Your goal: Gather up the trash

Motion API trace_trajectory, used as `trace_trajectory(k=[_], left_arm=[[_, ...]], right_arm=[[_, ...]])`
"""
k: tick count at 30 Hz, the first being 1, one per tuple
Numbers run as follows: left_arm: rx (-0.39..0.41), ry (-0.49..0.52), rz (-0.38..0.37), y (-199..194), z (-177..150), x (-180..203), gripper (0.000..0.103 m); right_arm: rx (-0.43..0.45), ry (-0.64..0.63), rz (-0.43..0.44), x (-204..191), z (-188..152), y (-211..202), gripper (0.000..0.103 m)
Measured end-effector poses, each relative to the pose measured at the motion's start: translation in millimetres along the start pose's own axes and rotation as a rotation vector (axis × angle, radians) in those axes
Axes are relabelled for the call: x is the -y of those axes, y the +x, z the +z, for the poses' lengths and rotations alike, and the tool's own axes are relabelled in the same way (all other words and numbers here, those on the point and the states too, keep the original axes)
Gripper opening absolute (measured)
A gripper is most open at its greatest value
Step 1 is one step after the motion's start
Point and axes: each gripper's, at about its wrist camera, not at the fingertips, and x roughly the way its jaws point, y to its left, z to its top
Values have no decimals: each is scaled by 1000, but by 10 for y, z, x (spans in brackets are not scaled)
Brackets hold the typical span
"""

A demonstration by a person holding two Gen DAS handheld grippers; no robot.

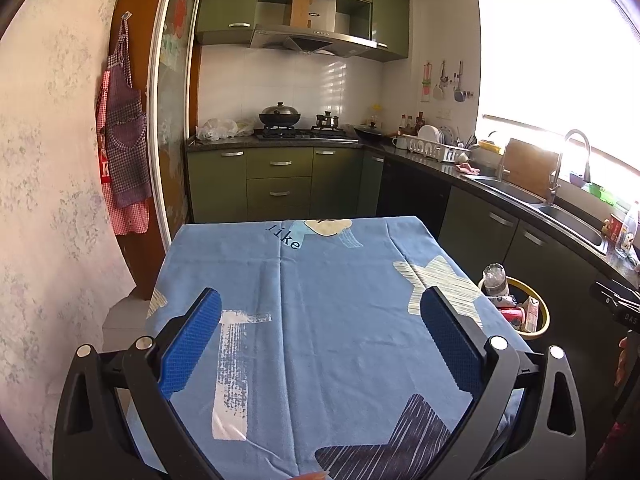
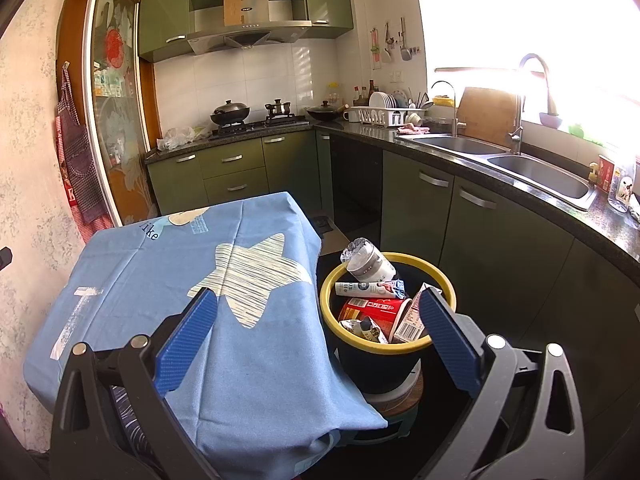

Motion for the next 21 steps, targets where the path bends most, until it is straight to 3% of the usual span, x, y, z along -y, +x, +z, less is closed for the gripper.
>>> trace_trajectory(k=[21], left_arm=[[-9,-2,-4,34,-37,12,98]], right_arm=[[-9,-3,0,-29,-31,47,96]])
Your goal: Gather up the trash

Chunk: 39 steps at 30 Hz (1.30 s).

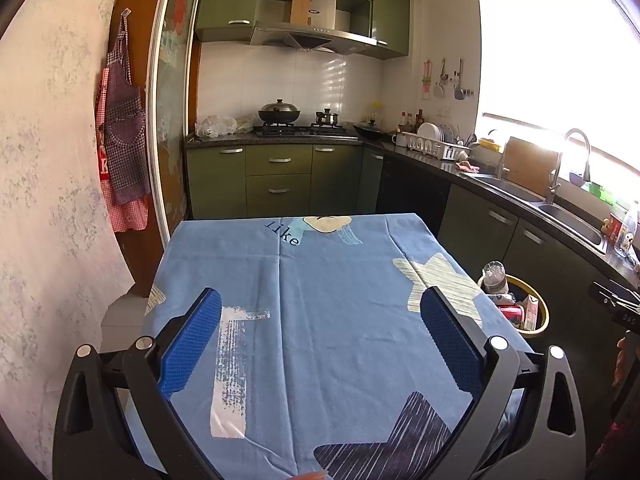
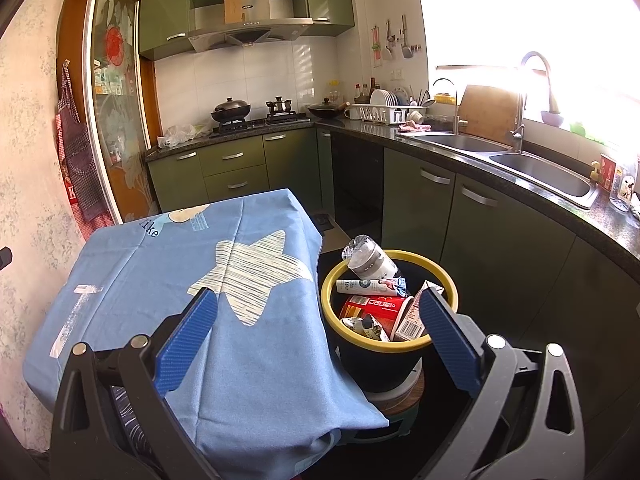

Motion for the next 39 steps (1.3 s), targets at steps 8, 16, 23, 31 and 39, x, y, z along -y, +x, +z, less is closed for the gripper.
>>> trace_trajectory(k=[8,16,23,31,39], left_arm=[[-5,-2,-2,22,-12,-3,98],[-10,-3,-7,45,-29,16,98],[-10,-5,-10,43,-38,16,98],[-14,-7,-11,46,-41,21,98],[-23,-16,-19,65,-66,25,98]], right_arm=[[0,0,0,-3,-2,6,96],[-2,0,0,-9,-2,11,96],[-2,0,0,-19,-9,22,96],[-3,-1,0,-24,-11,21,96],[-5,-2,0,-36,-24,26,96]])
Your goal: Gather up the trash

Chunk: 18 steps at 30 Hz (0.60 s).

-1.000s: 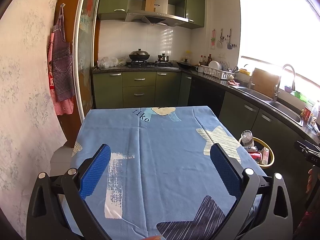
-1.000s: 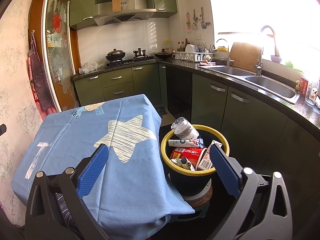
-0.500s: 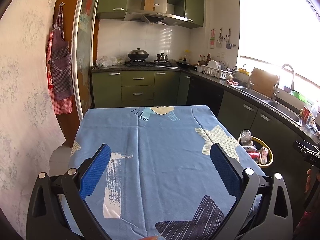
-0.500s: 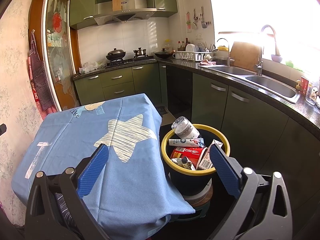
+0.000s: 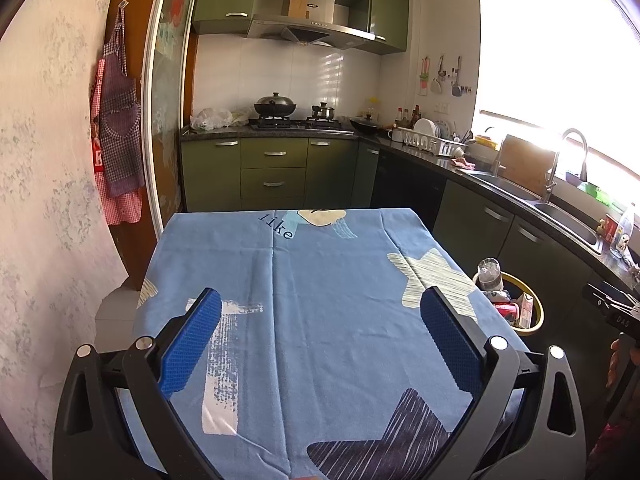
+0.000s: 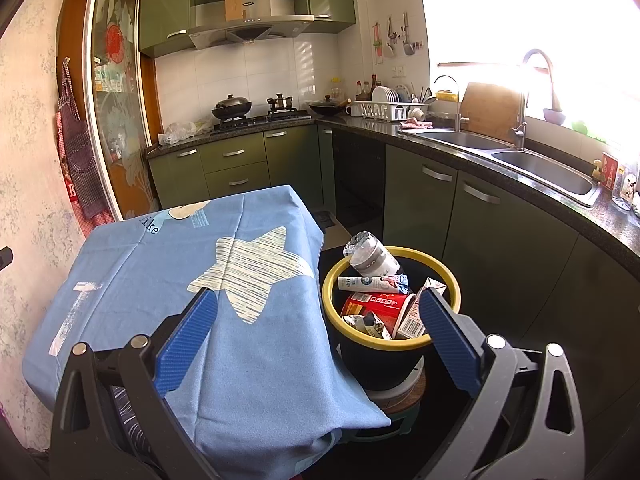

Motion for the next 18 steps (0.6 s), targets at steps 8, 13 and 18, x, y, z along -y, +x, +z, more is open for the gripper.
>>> trace_trajectory(k=[8,13,18], left_arm=[[-12,4,12,46,-6,7,98],[-7,21,-15,72,-16,50,98],[-14,33,-7,141,-24,69,98]], right_arm=[[-3,-2,0,-29,-32,27,96],[-7,-4,3,-34,-54,53,96],[-16,-5,5,-43,-55,96,96]])
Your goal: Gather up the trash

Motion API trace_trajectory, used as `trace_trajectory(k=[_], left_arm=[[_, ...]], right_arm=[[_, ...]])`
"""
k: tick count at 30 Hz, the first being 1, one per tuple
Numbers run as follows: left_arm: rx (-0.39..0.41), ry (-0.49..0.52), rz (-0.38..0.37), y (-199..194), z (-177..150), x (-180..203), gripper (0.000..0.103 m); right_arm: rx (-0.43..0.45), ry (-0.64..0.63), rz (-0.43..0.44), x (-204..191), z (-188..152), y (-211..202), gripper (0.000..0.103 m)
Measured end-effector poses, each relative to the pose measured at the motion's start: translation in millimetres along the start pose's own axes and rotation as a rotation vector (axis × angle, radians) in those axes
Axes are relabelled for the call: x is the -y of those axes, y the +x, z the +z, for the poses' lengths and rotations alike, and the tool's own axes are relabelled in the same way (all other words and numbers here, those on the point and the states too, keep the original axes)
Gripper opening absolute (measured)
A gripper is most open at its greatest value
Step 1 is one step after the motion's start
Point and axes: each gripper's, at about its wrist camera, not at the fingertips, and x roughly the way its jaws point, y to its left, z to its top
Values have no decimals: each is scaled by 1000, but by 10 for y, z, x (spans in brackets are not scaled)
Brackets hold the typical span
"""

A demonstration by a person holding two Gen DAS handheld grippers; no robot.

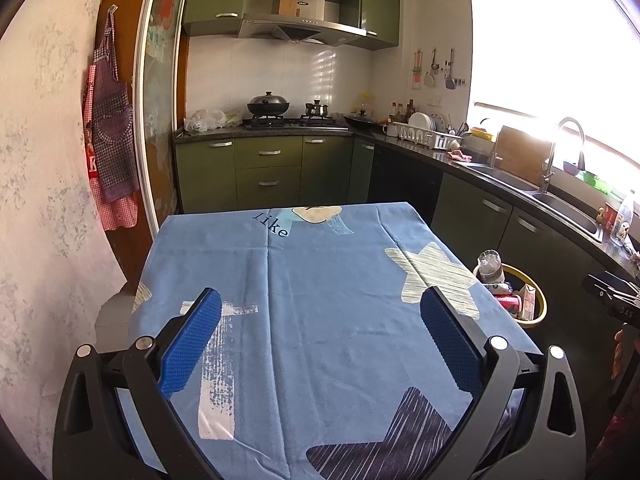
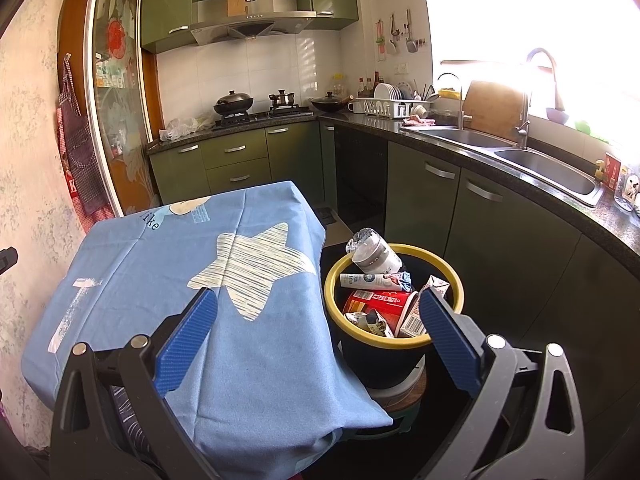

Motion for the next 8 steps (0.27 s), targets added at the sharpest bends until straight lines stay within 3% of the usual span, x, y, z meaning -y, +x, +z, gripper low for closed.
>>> trace_trajectory(k=[8], left_arm=[[-78,-34,34,463,73,-282,98]], right_arm=[[-56,-46,44,-180,113,356,96]])
